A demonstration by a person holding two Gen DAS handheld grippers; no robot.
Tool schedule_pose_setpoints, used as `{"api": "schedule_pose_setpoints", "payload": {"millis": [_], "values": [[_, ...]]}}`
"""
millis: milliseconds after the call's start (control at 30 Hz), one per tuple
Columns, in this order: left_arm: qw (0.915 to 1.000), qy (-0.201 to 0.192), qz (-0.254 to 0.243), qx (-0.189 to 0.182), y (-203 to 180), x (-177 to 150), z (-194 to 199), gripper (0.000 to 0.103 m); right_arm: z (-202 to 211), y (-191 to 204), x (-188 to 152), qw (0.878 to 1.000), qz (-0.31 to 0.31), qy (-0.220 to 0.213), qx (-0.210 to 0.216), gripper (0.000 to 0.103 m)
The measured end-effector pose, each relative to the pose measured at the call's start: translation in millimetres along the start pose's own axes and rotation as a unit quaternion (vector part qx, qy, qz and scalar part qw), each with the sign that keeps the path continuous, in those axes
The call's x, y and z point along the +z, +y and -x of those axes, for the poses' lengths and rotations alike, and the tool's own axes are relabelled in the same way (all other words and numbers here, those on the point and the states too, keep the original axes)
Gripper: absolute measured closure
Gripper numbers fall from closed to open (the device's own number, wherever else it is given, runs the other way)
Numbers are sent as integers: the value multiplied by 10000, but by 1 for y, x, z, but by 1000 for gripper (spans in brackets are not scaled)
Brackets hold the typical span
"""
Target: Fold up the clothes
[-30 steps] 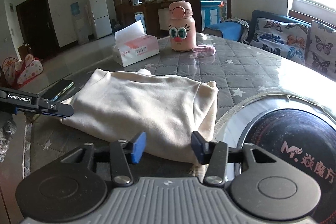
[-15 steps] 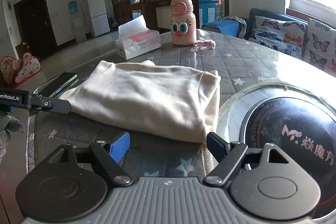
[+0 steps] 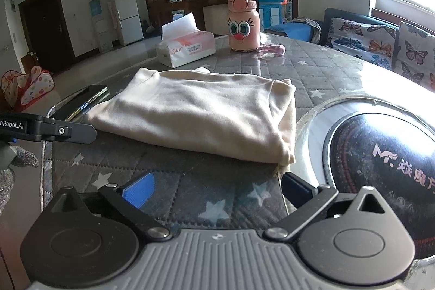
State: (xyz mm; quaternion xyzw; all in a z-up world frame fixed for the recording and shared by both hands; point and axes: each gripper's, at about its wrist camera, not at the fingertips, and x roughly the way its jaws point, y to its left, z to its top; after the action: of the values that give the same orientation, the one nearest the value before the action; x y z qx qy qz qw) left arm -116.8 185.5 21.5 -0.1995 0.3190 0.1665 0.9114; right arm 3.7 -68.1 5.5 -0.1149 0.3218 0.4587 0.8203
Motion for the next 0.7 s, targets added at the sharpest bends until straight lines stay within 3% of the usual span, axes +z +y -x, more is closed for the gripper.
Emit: {"api": "schedule_pose_setpoints", "payload": {"millis": [700], "values": [[9994, -13, -289, 189, -21, -9, -4, 0, 2, 3, -7, 9999, -43, 49, -125, 0]]}}
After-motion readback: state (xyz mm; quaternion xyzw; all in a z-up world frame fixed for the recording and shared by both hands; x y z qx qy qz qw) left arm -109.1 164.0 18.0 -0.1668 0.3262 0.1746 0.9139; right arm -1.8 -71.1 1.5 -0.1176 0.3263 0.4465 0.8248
